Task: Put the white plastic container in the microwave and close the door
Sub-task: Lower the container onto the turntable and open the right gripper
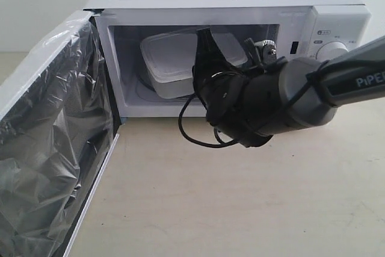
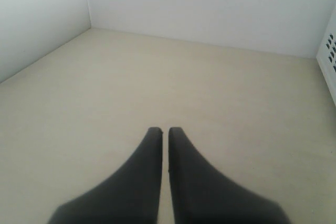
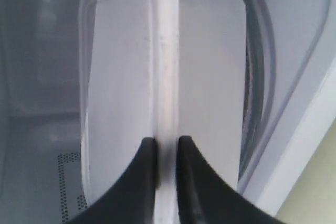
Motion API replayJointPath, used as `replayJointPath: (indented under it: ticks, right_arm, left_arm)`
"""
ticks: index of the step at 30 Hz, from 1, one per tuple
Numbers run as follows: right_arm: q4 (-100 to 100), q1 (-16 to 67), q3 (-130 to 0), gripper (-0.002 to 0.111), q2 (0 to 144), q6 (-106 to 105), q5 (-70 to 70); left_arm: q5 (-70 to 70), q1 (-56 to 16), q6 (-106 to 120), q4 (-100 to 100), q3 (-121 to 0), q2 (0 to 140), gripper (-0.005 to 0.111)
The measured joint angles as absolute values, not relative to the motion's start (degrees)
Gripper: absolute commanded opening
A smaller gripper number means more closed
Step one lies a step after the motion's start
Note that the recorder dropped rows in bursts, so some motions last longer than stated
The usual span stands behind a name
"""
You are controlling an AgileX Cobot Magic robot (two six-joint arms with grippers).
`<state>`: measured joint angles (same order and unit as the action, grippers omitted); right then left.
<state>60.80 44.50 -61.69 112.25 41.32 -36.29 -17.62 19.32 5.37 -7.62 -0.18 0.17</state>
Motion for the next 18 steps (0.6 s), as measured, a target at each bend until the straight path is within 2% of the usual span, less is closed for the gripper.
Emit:
replayJointPath:
  ticks: [18]
  right_arm:
    - [56.41, 44.50, -63.21, 0.000, 116.69, 49.93, -42.05]
  left_arm:
    - [-17.62, 19.32, 5.37, -7.62, -0.18, 0.17, 0.004]
